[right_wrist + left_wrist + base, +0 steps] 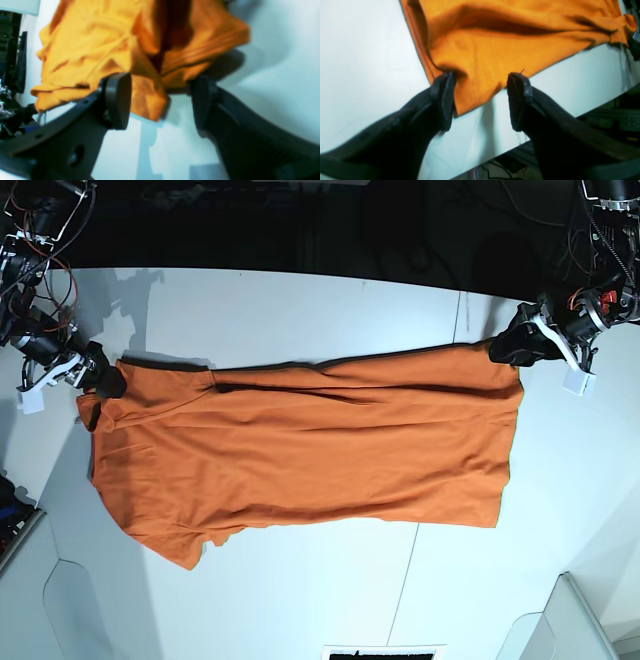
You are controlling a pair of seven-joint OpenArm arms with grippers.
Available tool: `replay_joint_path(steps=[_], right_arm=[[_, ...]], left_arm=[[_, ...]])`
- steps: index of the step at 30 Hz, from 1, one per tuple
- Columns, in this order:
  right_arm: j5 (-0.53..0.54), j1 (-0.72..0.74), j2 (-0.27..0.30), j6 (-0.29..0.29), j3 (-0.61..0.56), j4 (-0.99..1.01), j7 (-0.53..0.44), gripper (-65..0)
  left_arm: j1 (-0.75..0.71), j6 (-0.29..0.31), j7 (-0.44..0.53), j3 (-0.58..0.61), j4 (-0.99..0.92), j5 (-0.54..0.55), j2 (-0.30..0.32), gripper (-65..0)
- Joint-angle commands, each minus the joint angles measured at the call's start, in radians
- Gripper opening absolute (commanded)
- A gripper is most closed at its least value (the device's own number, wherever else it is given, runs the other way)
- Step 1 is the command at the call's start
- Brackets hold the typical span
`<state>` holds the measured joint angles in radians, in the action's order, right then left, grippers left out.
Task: Layout the t-shirt on the table in an organized manner, then fold the t-shirt properly
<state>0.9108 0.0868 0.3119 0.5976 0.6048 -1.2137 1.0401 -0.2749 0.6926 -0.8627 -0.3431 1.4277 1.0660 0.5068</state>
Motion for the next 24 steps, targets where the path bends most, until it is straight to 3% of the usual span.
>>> replay_joint_path(steps=[1,4,6,8,10,11,12,17,20,24], right_arm=[[-0.023,0.026,0.0,0.001,0.002,-0.013,0.004,-27.5],[-0.08,0.06,-0.025,0.0,0.002,-0.012,-0.018,-27.5],[-0.113,0.087,-0.039,0.0,0.002,-0.004,-0.026,-29.9],[-0.129,0.11,-0.05,0.0,0.001,0.009,-0.027,-38.9],[-0.13,0.125,-0.056,0.0,0.001,0.018,-0.027,-53.8],[-0.134,0.129,-0.059,0.0,0.001,0.018,-0.026,-62.3],[-0.137,0.129,-0.06,0.0,0.001,0.018,-0.022,-65.0],[-0.099,0.119,-0.052,0.001,0.002,0.016,0.059,-65.0],[-0.029,0.078,-0.011,0.001,0.002,0.012,0.084,-65.0],[0.042,-0.012,0.062,0.003,0.003,-0.024,0.105,-65.0]], left_arm=[[0.007,0.006,0.021,-0.004,0.013,0.0,0.014,-29.6],[0.01,0.006,0.048,-0.003,0.013,-0.023,0.014,-33.9],[0.012,0.006,0.064,-0.003,0.013,-0.041,0.014,-45.0],[0.018,0.006,0.079,-0.003,0.013,-0.062,0.014,-56.0],[0.029,0.006,0.081,-0.003,0.012,-0.085,0.014,-63.7],[0.034,0.006,0.081,-0.003,0.012,-0.093,0.014,-65.0],[0.04,0.006,0.08,-0.003,0.012,-0.102,0.015,-65.0],[0.039,0.006,0.013,-0.003,0.013,-0.063,0.047,-65.0],[0.013,0.006,-0.031,-0.003,0.037,0.01,0.082,-65.0],[-0.061,0.006,-0.033,-0.003,0.113,0.016,0.121,-65.0]])
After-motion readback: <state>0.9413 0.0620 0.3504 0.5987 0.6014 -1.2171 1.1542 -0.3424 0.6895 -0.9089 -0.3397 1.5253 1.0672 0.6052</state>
